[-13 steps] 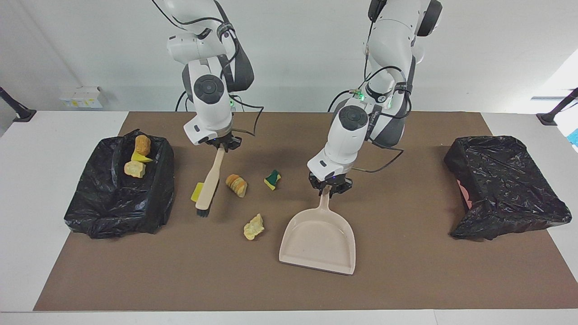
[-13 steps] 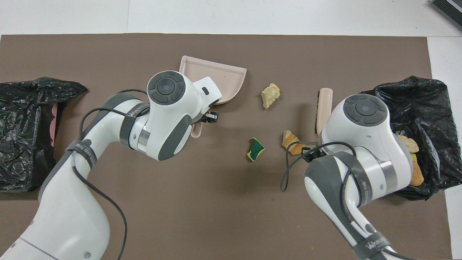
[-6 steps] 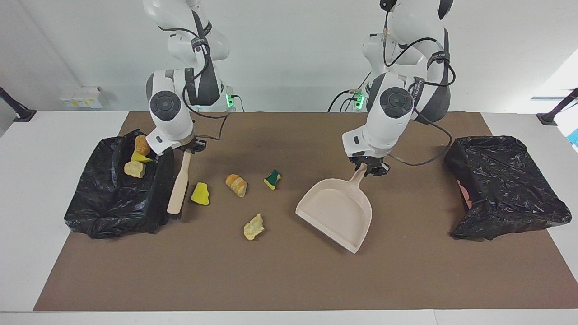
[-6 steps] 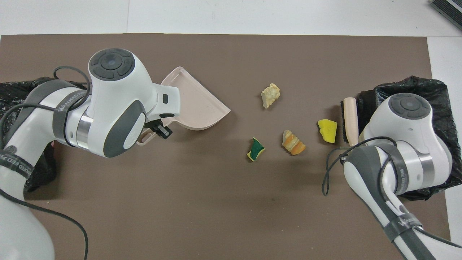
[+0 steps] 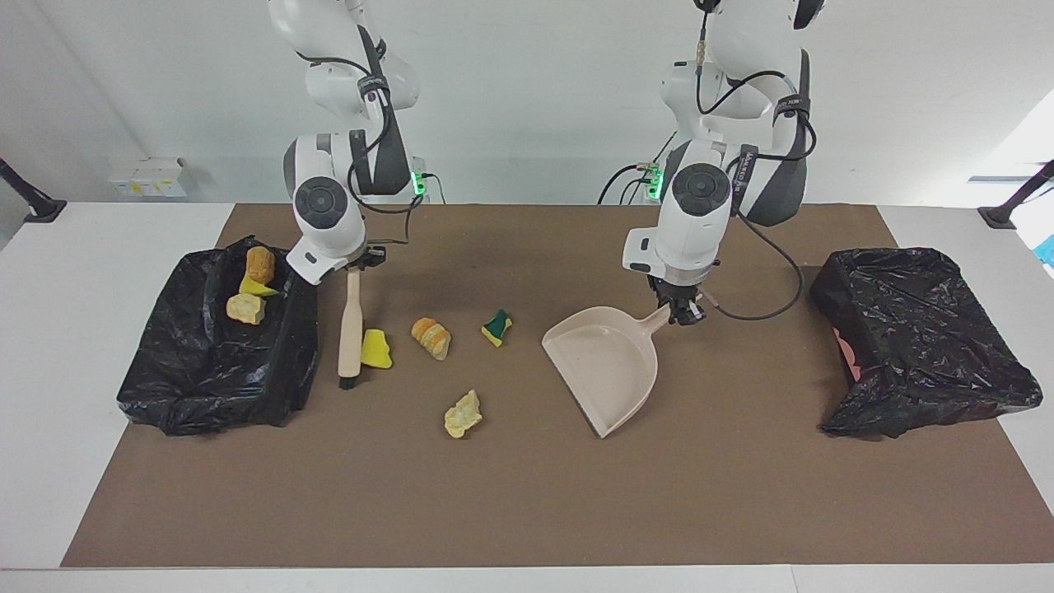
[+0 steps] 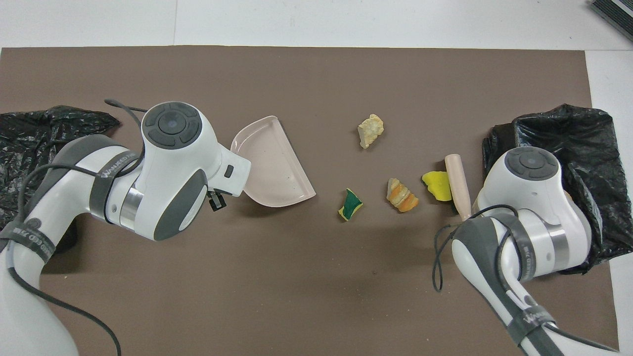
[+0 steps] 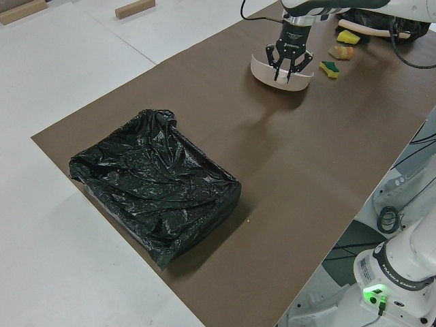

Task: Sweep and dump trash in bin
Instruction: 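Sweep the sponges and bread into the dustpan with the right gripper's brush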

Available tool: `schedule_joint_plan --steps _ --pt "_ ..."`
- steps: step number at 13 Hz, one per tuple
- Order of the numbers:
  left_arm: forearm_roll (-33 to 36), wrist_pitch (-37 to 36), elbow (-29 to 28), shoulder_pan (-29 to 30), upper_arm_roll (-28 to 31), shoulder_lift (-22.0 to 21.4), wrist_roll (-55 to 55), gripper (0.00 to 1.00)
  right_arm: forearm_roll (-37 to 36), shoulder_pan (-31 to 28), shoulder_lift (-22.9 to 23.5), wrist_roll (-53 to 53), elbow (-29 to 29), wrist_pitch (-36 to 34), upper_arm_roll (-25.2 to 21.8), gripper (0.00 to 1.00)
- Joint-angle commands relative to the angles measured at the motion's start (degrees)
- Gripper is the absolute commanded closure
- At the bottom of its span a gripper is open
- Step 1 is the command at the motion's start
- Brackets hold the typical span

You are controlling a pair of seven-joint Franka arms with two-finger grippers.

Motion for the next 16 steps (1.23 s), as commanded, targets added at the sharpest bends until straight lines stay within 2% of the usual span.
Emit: schedule_joint_plan --steps 1,4,7,11,16 --pt "1.13 6.74 -11.29 -2.1 0.48 -7.53 5.52 1.0 6.05 4.3 -2.39 -1.05 -1.36 -0.67 0.27 1.0" --pt "1.05 6.84 -13.58 -5.09 0.39 -9.29 6.16 1.0 13.87 7.22 -2.66 8.23 -1.27 -0.68 0.27 1.0" --pt "1.05 8.67 -15.88 -7.82 0.39 -9.3 5.72 1.0 21.6 8.98 -2.57 13.7 -1.1 0.64 0.36 1.0" --pt "0.96 13.25 -17.29 -8.79 0.3 -8.51 5.19 1.0 26.45 15.81 -2.3 15.73 -0.66 3.01 0.36 1.0" --pt "0.43 14.05 -17.55 -8.79 0.22 -8.42 1.41 1.0 29.7 25.23 -2.92 15.65 1.44 3.98 0.71 1.0"
